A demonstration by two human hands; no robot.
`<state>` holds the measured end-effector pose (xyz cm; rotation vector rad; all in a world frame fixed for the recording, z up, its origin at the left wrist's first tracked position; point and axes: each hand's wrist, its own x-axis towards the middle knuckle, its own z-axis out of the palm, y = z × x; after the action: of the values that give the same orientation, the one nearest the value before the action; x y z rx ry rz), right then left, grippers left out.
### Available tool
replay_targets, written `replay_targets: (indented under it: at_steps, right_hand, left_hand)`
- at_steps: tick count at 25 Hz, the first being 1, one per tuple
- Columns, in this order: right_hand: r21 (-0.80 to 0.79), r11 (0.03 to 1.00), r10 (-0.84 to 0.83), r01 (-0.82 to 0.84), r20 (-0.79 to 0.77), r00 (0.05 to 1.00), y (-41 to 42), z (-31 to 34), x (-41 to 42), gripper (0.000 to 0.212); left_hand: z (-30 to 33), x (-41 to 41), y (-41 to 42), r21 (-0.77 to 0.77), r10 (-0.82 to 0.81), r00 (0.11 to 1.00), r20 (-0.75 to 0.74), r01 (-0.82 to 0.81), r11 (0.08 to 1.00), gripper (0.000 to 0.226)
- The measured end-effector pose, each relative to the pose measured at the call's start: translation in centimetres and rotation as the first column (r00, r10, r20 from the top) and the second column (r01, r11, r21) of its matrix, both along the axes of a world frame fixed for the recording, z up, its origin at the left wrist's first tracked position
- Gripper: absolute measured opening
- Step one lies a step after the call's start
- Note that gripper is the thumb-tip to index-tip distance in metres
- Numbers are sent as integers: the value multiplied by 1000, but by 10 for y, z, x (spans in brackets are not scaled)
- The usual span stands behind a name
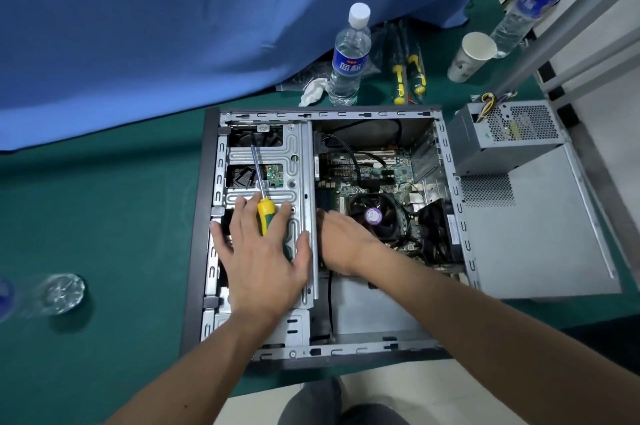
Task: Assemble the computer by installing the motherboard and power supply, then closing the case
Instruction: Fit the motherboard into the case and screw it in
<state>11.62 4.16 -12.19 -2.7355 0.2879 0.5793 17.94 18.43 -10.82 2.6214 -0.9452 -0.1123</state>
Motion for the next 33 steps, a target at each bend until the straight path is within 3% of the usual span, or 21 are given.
replay_targets:
  at_steps: [3, 8, 13, 15, 17, 20, 24, 27, 29, 31, 33]
  right_hand:
    - [15, 998, 69, -69, -45, 997, 7, -5, 6, 61]
    - [-53, 998, 38, -38, 3, 999, 17, -7, 3, 64]
    - [-229, 958, 112, -175, -263, 958, 18, -9, -2, 67]
    - [-221, 951, 155, -219, -273, 949, 17, -4, -1, 68]
    - [-215, 967, 108, -135, -133, 985, 13, 4, -5, 65]
    - [-138, 970, -188, 198, 83, 979, -3, 14, -17, 51]
    - [26, 878, -475, 478, -75, 877, -49, 30, -17, 61]
    - [218, 804, -527, 553, -170, 833, -60, 49, -17, 42]
    - [166, 857, -464, 487, -159, 871, -48, 55, -37, 37]
    - [-80, 891, -445, 446, 32, 895, -47, 54, -65, 44]
    - [-193, 800, -542, 569, 175, 822, -58, 55, -89, 59]
  left_hand:
    - [-2, 0, 1, 4, 3, 1000, 5, -3, 1000, 47]
    - [-6, 3, 2, 0, 6, 1000, 16, -6, 1000, 47]
    - [-5, 2, 3, 3, 4, 1000, 9, -4, 1000, 47]
    - [-5, 1, 3, 6, 7, 1000, 6, -7, 1000, 46]
    - [-4, 0, 3, 2, 9, 1000, 4, -9, 1000, 46]
    - [-5, 2, 2, -3, -1, 1000, 0, 1, 1000, 46]
    - [-3, 1, 4, 8, -6, 1000, -27, 6, 1000, 47]
    - [-3, 3, 5, 9, -7, 1000, -29, 7, 1000, 47]
    - [-4, 2, 5, 3, -1, 1000, -30, 1, 1000, 47]
    - [-6, 3, 4, -10, -3, 1000, -17, 3, 1000, 47]
    - [-8, 5, 4, -11, -1, 1000, -7, 1, 1000, 46]
